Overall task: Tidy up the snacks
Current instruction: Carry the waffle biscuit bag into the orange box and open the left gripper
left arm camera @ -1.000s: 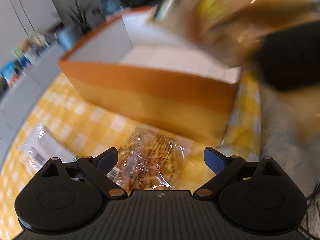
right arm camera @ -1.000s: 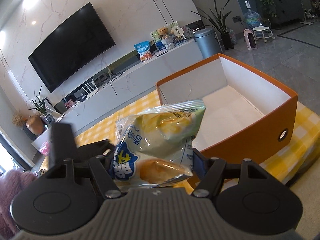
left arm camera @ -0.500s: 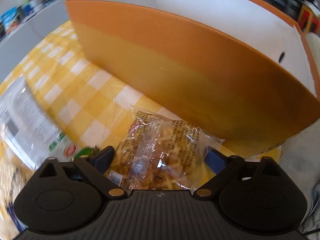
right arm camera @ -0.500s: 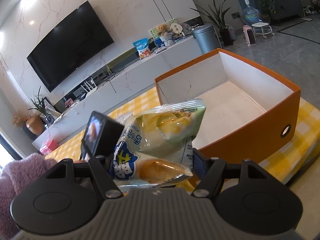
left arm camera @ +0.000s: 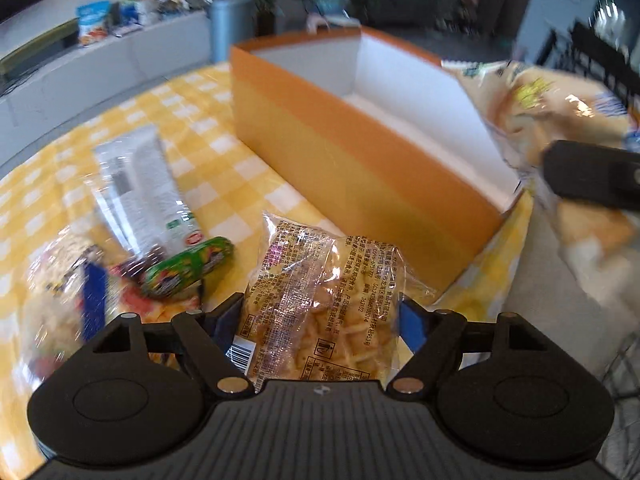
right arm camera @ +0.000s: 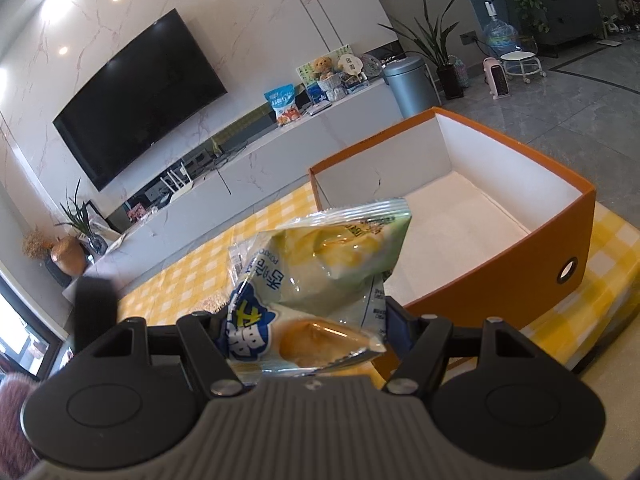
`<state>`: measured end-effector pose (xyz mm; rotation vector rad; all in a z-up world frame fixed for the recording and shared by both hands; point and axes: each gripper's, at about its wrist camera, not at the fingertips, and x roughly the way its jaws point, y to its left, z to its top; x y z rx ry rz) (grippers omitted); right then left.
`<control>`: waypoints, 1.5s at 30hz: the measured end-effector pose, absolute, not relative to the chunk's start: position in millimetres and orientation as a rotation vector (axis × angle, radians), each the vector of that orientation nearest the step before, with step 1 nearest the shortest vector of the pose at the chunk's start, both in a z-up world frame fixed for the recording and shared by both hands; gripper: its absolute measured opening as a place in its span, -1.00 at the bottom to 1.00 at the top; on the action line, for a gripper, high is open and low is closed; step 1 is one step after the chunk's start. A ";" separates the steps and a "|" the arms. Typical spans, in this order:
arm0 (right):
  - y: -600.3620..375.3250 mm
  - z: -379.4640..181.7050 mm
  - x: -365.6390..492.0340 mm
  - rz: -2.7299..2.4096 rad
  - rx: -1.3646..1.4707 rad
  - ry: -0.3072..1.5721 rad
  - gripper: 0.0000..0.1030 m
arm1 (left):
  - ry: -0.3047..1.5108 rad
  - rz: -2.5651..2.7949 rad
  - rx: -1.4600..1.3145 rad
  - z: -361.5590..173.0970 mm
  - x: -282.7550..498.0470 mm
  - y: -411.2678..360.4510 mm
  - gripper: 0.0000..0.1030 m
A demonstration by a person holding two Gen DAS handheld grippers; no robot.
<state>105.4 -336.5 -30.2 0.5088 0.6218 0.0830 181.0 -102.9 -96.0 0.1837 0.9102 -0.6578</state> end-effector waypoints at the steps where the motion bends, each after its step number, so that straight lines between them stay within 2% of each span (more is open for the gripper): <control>1: -337.3 -28.4 104.5 0.085 0.512 0.615 0.34 | 0.901 -0.646 0.140 -91.4 176.8 -95.3 0.75; 9: -357.0 -1.0 113.6 0.068 0.503 0.578 0.34 | 0.787 -0.631 -0.166 -40.2 163.6 -60.6 0.76; 17: -421.9 18.2 137.1 0.070 0.549 0.555 0.34 | 0.711 -0.731 -0.323 -10.7 198.9 -101.3 0.76; 21: -458.2 -13.0 125.7 0.032 0.720 0.535 0.34 | 0.753 -0.774 -0.428 -14.5 217.5 -136.3 0.76; 27: -490.5 -34.0 99.5 -0.098 0.813 0.493 0.34 | 0.890 -0.798 -0.587 -59.9 259.7 -180.4 0.76; 36: -494.7 -43.4 108.2 -0.139 0.841 0.501 0.34 | 0.881 -0.587 -0.425 -80.8 265.7 -207.0 0.78; 40: -489.7 -43.7 101.5 -0.170 0.806 0.505 0.34 | 0.892 -0.546 -0.383 -78.3 259.9 -210.4 0.98; 45: -488.2 -44.3 103.4 -0.169 0.801 0.508 0.34 | 0.824 -0.593 -0.302 -63.1 246.6 -203.0 1.00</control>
